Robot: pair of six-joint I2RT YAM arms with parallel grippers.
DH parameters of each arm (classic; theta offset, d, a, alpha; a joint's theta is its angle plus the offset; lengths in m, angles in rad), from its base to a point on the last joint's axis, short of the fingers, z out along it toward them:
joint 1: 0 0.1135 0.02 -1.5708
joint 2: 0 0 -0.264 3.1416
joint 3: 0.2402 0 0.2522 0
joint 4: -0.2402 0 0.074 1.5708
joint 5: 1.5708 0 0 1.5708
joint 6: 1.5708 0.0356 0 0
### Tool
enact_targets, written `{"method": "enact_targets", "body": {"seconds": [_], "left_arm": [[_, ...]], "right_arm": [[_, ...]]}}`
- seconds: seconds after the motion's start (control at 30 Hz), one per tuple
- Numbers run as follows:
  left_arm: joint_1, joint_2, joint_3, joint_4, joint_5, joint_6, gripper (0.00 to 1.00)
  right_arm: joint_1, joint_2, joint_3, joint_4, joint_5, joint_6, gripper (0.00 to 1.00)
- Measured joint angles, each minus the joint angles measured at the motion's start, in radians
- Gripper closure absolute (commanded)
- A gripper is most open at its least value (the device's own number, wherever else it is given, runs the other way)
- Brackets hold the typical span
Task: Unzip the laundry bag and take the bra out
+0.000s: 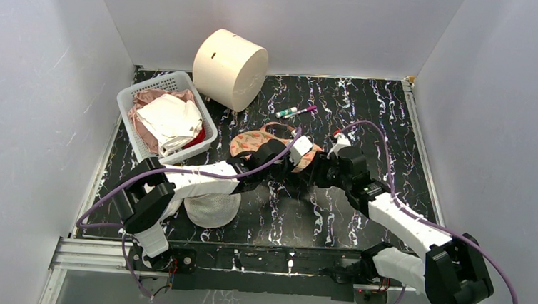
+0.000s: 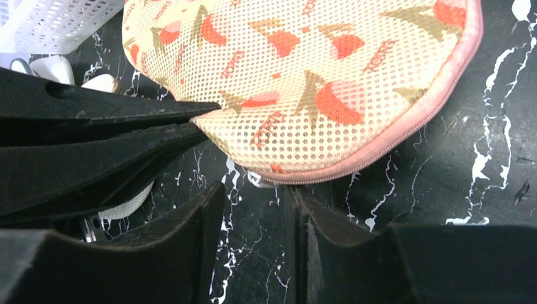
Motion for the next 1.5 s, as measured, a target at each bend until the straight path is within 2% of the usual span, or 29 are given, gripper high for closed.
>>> {"method": "enact_targets", "body": {"seconds": [0.43, 0.7, 1.13, 1.5], "left_arm": [[0.0, 0.0, 0.0, -0.004, 0.02, -0.008, 1.0], [0.0, 0.0, 0.0, -0.003, 0.024, -0.013, 1.0], [0.0, 0.0, 0.0, -0.003, 0.024, -0.015, 1.0], [0.0, -0.001, 0.0, 0.008, 0.02, 0.013, 1.0]], "right_arm": [[0.0, 0.021, -0.041, 0.093, 0.007, 0.003, 0.65], [0.0, 0.031, -0.041, 0.112, 0.007, 0.012, 0.78], [0.0, 0.026, -0.048, 0.118, 0.039, 0.042, 0.93], [0.001, -0.029, -0.051, 0.071, 0.128, 0.047, 1.0]]}}
